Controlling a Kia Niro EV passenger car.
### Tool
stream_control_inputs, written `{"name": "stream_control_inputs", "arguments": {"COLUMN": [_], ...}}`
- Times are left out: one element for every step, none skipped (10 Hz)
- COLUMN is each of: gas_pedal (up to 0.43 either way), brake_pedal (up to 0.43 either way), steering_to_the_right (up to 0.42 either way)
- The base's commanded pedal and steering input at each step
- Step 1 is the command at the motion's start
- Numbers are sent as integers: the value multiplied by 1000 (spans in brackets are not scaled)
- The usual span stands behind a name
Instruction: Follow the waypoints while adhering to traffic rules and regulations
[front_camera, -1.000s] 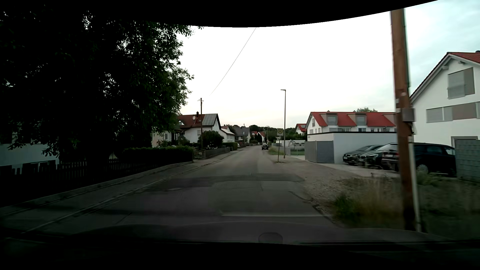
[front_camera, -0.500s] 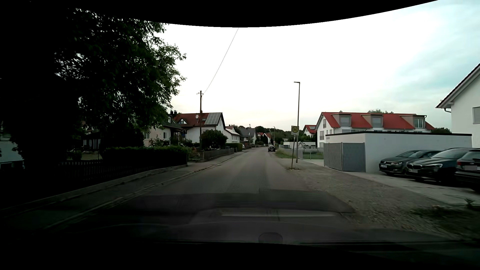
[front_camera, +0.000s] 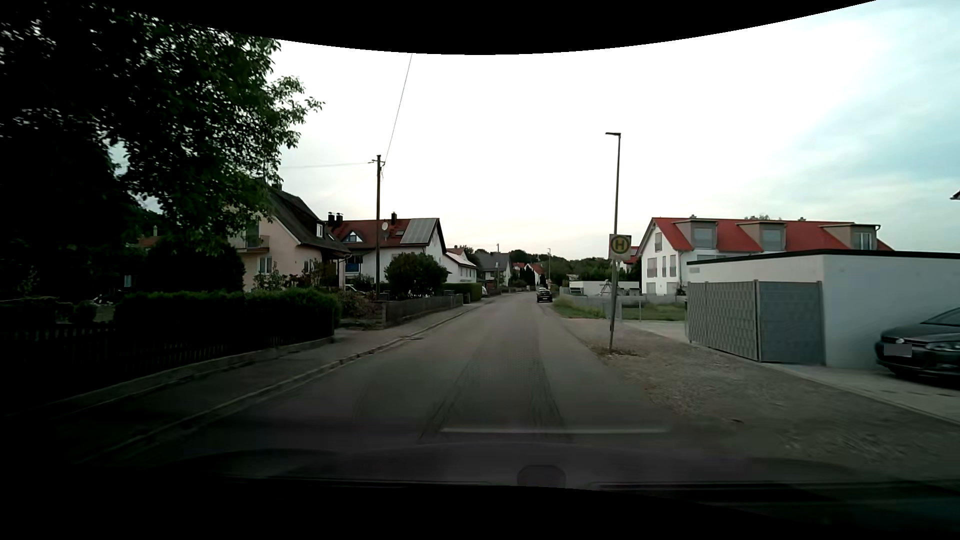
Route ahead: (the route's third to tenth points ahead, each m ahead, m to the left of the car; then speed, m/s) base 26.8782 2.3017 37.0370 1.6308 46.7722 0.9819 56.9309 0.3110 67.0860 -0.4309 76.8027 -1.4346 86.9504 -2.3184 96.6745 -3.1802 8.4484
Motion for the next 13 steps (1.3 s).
{"name": "stream_control_inputs", "arguments": {"gas_pedal": [177,177,177,177,177,177,177,177,177,177,177,177,177], "brake_pedal": [6,6,6,6,6,6,6,6,6,6,6,6,6], "steering_to_the_right": [8,9,9,8,6,7,7,7,7,7,7,8,7]}}
